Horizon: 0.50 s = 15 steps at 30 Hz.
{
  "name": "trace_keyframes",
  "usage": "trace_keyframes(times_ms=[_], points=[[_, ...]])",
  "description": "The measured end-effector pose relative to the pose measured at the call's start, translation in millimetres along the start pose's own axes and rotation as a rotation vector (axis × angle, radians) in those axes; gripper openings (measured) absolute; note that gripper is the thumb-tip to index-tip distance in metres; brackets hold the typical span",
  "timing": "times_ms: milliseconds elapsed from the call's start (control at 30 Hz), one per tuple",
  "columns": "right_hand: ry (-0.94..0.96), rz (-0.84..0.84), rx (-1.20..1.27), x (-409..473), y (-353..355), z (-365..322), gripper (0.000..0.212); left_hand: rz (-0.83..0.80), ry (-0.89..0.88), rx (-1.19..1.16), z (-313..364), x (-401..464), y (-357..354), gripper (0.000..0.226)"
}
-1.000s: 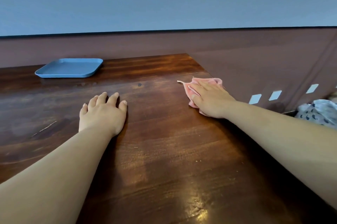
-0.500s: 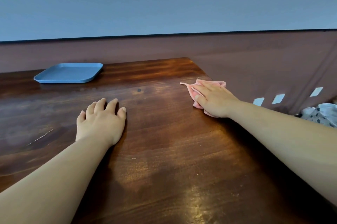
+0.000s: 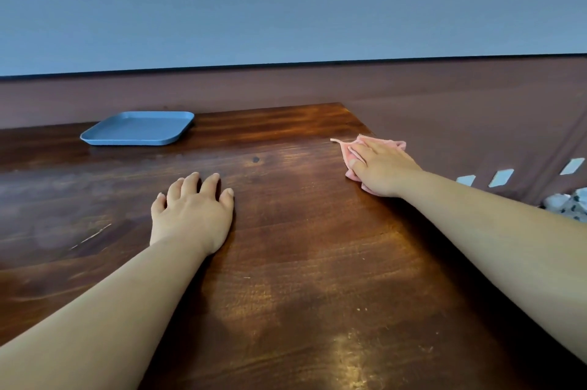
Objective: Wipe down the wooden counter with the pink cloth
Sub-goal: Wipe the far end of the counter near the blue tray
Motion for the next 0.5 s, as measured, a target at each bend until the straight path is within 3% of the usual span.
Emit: trace_keyframes(times_ms=[133,367,500], points=[[-0.123,0.003,0.029,31,9,-1,0.043,0.02,0.005,-0.011,-1,0,0,0.057],[-0.018,-0.027,-0.085,15,-2,0,0.045,0.021,0.0,-0.017,-1,1,-2,0.058],[-0.093,-0.06,-0.036,33,8,-2,0.047,0.029,0.002,-0.017,-1,1,-2,0.058]])
Point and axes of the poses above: each hand's wrist, its own x-axis towards the middle knuckle, its own y-axis out of the back of the hand, z = x × y, the point moved 2 cm from there along x, towards the middle knuckle, and after that the axes turned 15 degrees about y, right-handed, at the moved point
